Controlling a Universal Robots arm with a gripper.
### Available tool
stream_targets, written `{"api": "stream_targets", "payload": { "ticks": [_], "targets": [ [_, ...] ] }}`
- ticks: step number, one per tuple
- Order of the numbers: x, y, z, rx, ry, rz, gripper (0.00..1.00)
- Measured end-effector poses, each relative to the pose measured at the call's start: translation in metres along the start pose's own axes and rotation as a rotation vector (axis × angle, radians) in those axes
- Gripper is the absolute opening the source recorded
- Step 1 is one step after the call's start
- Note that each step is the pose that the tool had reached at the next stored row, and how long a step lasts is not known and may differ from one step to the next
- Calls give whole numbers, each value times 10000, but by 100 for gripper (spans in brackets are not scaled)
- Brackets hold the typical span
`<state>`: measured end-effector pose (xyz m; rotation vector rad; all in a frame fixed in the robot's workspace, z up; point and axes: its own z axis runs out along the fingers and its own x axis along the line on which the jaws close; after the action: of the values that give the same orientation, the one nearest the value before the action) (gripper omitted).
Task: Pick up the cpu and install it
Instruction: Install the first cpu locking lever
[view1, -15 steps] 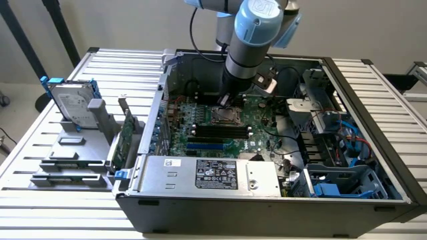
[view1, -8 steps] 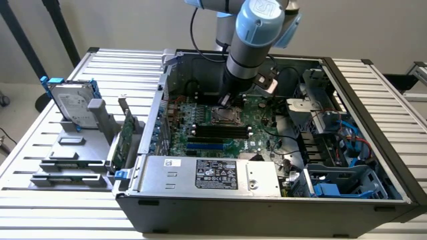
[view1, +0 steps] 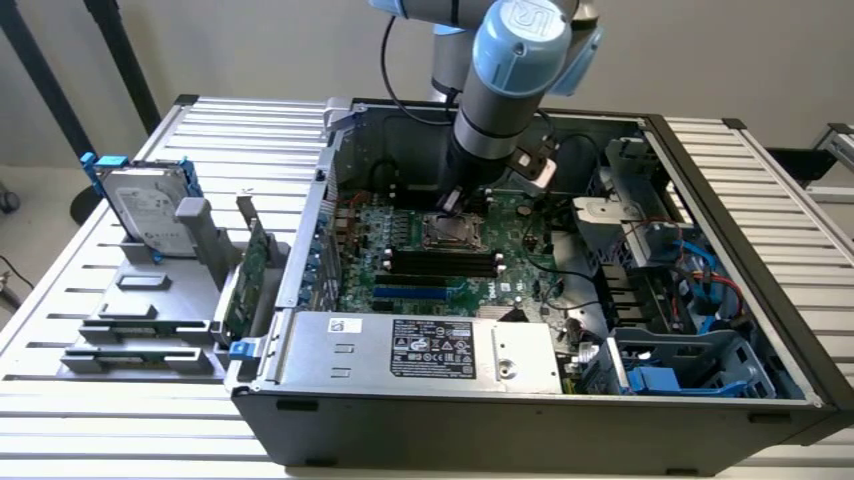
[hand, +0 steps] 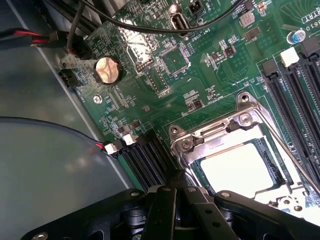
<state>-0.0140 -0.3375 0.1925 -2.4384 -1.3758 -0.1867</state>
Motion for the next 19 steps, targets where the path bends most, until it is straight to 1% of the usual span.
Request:
{"api": "stream_targets", "payload": {
  "ticks": [13, 15, 19],
  "targets": [
    [-23, 26, -9, 9, 8, -11, 11],
    [-22, 28, -9, 19, 17, -22, 11],
    [-21, 34, -8, 50, 57, -48, 11]
  ]
}}
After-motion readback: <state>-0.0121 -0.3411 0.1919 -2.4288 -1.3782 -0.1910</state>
